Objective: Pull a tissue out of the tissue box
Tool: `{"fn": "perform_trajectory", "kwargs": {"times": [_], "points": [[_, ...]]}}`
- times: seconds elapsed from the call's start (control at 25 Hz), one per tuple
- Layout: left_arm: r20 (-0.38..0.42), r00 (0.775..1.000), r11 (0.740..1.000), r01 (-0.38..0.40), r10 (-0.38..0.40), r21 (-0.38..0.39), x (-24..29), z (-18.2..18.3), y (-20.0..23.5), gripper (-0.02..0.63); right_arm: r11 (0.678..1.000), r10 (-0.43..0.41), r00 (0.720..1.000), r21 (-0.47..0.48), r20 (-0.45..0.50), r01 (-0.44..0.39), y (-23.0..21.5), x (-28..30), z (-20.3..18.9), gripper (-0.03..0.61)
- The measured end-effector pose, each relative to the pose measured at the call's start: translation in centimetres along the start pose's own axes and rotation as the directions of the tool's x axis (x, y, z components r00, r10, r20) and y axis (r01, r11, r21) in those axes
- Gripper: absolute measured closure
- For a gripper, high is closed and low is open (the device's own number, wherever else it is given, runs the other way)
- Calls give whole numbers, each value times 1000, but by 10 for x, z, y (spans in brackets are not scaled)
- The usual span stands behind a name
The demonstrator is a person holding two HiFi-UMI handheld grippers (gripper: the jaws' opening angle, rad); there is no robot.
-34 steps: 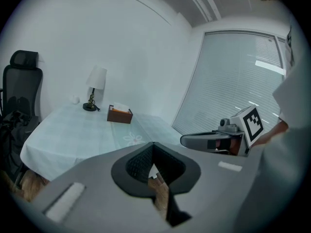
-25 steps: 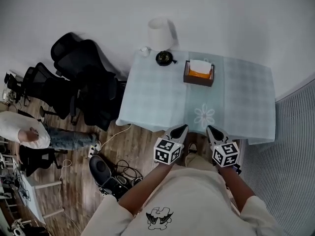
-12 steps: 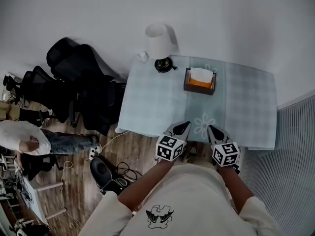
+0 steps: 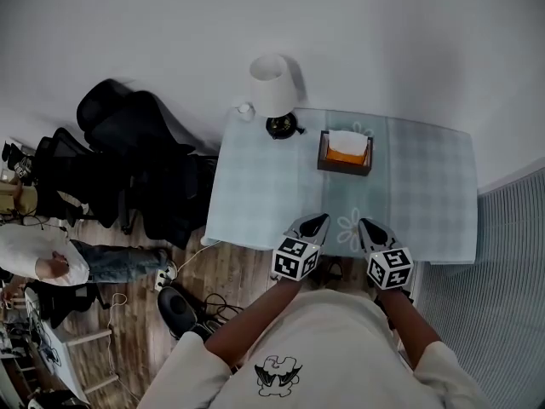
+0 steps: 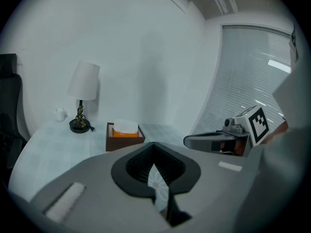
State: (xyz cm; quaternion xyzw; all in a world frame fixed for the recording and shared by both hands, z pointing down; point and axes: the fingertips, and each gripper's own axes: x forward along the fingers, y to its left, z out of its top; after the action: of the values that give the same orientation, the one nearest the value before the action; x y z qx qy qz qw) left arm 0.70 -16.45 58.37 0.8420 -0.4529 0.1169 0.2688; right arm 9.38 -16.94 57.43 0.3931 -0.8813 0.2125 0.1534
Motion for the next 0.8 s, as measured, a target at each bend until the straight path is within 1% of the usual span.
{"fn": "perform_trajectory", "kwargs": {"times": [0.2,0.4,0.6,0.8], "points": [[-21,1000,1000,-13,13,-10,11,-1,14,607,1000,-6,1000,-17,-10,5,-16,10,9,572],[-27,999,999,-33,34,18,30,12,33,607,998,-9,1000,-68,-19,8,-42,31,30,572],[-23,999,998,-42,43,48,53,29,49,607,995,-22,999,-101,-40,18,-70,67,44,572],[-62,996,998,-53,56,44,85,41,69,607,988,-36,995,-150,-97,21,-92,106,53,572]]}}
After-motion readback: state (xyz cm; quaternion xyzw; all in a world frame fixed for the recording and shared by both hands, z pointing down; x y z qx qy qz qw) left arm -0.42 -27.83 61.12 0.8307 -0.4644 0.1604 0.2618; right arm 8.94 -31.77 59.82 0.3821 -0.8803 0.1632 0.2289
